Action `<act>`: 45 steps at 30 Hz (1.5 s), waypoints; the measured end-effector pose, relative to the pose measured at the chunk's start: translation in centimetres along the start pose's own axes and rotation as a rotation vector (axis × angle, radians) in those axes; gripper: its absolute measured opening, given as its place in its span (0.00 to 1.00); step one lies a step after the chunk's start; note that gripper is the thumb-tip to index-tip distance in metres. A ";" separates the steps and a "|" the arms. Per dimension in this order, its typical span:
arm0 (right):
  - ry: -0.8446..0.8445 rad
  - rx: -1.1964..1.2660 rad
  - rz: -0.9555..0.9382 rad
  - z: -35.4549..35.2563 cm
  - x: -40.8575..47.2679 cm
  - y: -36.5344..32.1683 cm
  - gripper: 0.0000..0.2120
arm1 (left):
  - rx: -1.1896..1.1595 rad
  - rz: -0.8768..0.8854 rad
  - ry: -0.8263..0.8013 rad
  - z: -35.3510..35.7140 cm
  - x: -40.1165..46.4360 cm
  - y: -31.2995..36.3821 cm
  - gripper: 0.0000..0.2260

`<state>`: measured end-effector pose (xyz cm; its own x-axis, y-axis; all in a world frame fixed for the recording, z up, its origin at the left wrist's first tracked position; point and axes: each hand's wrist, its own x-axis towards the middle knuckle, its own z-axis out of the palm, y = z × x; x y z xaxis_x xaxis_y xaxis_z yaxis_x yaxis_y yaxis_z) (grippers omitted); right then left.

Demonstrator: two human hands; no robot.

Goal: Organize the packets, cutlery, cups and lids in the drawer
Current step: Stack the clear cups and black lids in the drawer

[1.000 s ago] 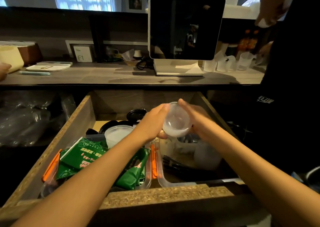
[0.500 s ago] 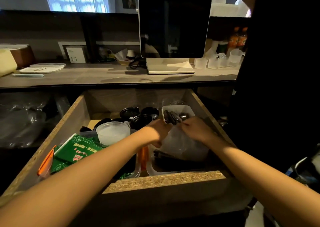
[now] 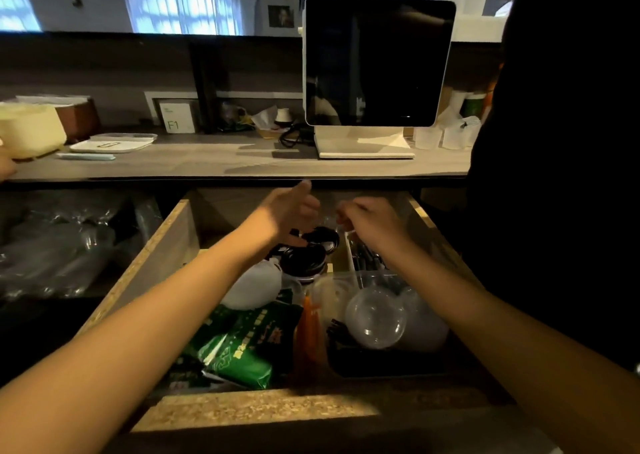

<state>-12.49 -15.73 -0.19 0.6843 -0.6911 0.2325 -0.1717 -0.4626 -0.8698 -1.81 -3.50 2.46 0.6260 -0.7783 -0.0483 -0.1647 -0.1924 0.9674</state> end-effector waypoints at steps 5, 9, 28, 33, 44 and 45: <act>-0.187 -0.152 0.033 2.0 3.9 1.1 0.11 | 0.039 -0.035 0.083 -3.7 2.2 -2.0 0.20; -0.466 -0.443 0.115 2.0 5.0 4.4 0.14 | 0.022 -0.023 0.093 -5.6 2.8 -5.0 0.19; -0.706 -0.558 0.141 3.4 4.0 6.7 0.07 | 0.158 0.019 -0.073 -6.1 1.7 -7.8 0.24; -0.711 -0.571 0.149 3.4 3.9 6.3 0.08 | 0.213 0.038 -0.059 -6.0 1.9 -8.5 0.24; -0.556 -0.203 0.221 2.8 4.7 7.7 0.05 | 0.241 0.060 -0.050 -5.7 1.7 -8.6 0.24; -0.562 -0.156 0.233 2.7 4.7 7.7 0.06 | 0.237 0.063 -0.050 -5.7 1.7 -8.6 0.23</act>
<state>-8.67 -21.08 -6.96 0.8773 -0.4053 -0.2572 -0.4337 -0.4398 -0.7864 5.02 0.24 -4.51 0.5709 -0.8210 -0.0076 -0.3803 -0.2727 0.8838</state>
